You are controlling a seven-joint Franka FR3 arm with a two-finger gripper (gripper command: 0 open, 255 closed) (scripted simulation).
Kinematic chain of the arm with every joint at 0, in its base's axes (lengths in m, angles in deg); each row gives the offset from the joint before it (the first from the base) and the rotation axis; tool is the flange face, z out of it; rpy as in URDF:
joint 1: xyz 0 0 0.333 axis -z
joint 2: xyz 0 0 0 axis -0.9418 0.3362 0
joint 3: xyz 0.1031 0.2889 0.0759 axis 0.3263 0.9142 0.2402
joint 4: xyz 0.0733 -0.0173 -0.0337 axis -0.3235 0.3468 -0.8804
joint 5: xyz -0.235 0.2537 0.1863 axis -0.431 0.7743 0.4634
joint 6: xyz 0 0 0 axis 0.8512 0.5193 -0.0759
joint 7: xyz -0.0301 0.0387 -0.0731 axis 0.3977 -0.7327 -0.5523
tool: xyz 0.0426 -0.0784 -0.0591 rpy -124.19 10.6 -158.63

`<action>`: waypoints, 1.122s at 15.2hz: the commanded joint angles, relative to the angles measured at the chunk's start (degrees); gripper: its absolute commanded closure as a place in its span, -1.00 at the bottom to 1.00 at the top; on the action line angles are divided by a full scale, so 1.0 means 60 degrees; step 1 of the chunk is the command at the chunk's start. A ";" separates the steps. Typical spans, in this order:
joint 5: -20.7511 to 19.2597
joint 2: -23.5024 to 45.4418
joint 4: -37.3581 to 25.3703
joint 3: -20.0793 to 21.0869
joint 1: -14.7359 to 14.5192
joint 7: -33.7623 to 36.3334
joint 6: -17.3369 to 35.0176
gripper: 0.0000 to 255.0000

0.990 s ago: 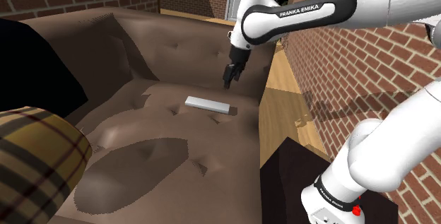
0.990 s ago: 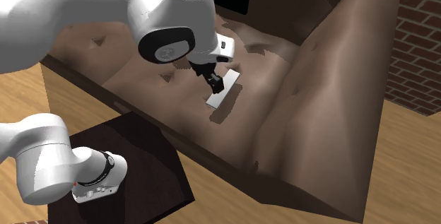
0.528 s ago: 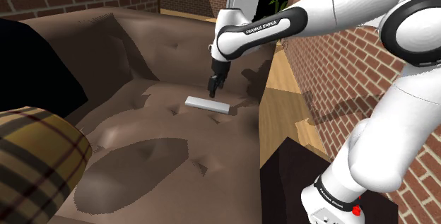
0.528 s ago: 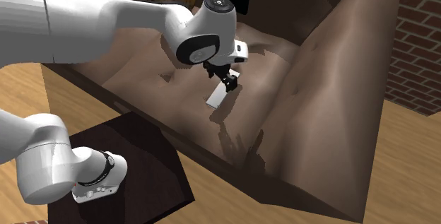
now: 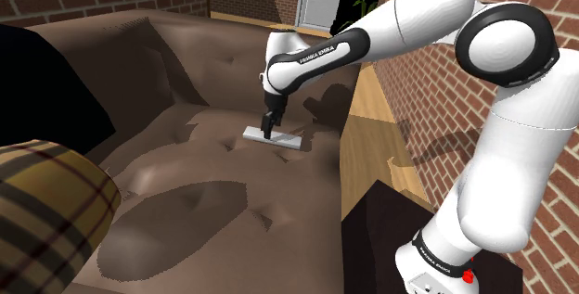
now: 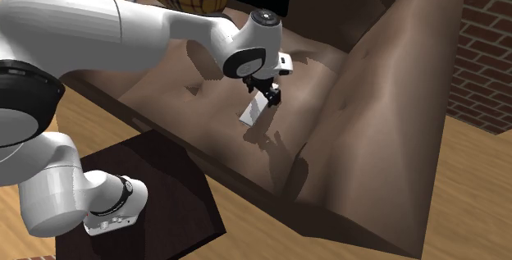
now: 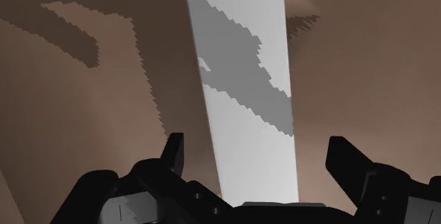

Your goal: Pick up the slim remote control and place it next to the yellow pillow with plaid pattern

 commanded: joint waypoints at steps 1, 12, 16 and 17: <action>0.0000 0.0160 0.0091 0.0006 -0.0009 0.0005 0.0254 -1.00; 0.0003 0.0337 0.0204 0.0009 -0.0012 0.0004 0.0543 1.00; 0.0003 0.0346 0.0195 0.0008 -0.0010 0.0000 0.0544 1.00; 0.0003 0.0350 0.0192 0.0007 -0.0008 -0.0003 0.0544 1.00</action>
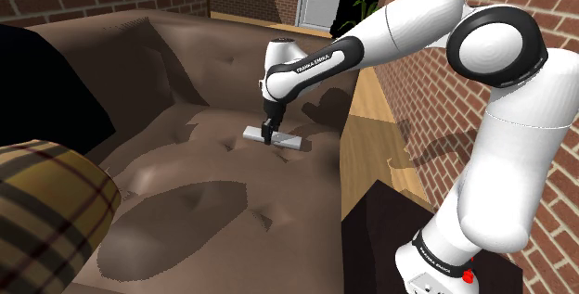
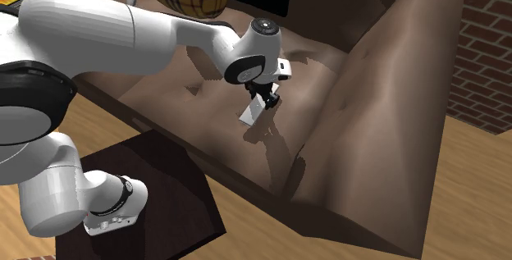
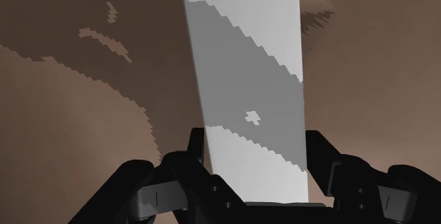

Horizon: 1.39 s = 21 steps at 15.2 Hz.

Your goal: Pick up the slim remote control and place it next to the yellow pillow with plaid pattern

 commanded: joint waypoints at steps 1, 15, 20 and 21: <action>0.0000 0.0006 0.0008 -0.0004 0.0003 0.0001 -0.0004 1.00; -0.0015 -0.0697 -0.0546 -0.0006 0.0002 0.0032 -0.1260 1.00; -0.0020 -0.0945 -0.0885 -0.0007 0.0003 0.0043 -0.1847 1.00; -0.0021 -0.0989 -0.0960 -0.0007 0.0003 0.0045 -0.1966 1.00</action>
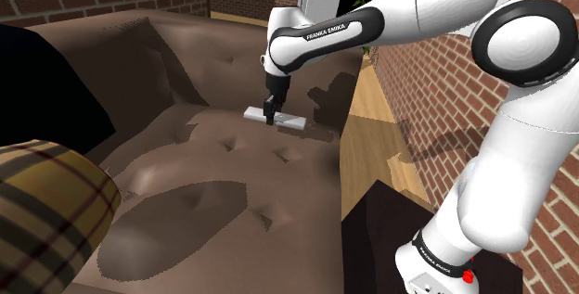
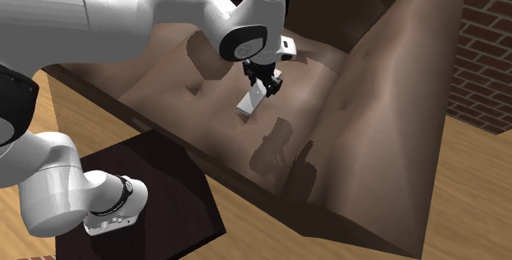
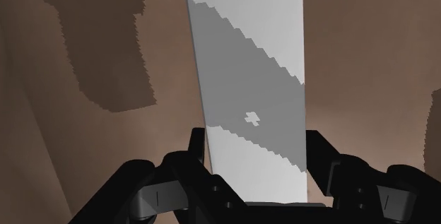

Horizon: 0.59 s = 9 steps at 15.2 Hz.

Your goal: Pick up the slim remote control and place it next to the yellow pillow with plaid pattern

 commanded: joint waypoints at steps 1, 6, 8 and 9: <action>-0.0003 -0.0080 -0.0139 0.0006 -0.0009 0.0021 -0.0220 1.00; -0.0008 -0.0264 -0.0555 0.0005 -0.0008 0.0032 -0.0820 1.00; -0.0010 -0.0325 -0.0737 0.0005 -0.0008 0.0036 -0.1062 1.00; -0.0010 -0.0352 -0.0831 0.0004 -0.0007 0.0038 -0.1184 1.00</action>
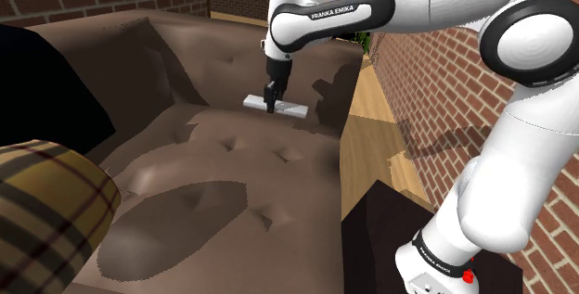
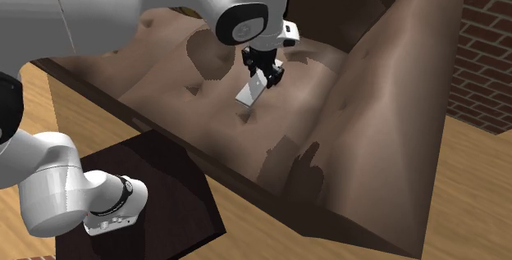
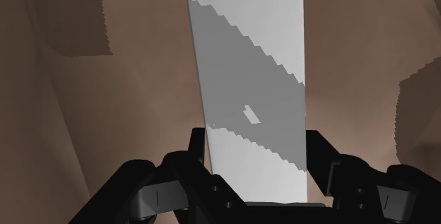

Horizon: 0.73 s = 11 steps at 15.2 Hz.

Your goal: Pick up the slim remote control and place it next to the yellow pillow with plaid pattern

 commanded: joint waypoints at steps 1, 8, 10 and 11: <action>0.0000 -0.0079 -0.0154 -0.0005 0.0007 -0.0007 -0.0235 1.00; -0.0005 -0.0202 -0.0899 -0.0007 0.0008 0.0007 -0.1102 1.00; -0.0006 -0.0219 -0.1134 -0.0007 0.0009 0.0012 -0.1354 1.00; -0.0006 -0.0224 -0.1256 -0.0007 0.0009 0.0014 -0.1481 1.00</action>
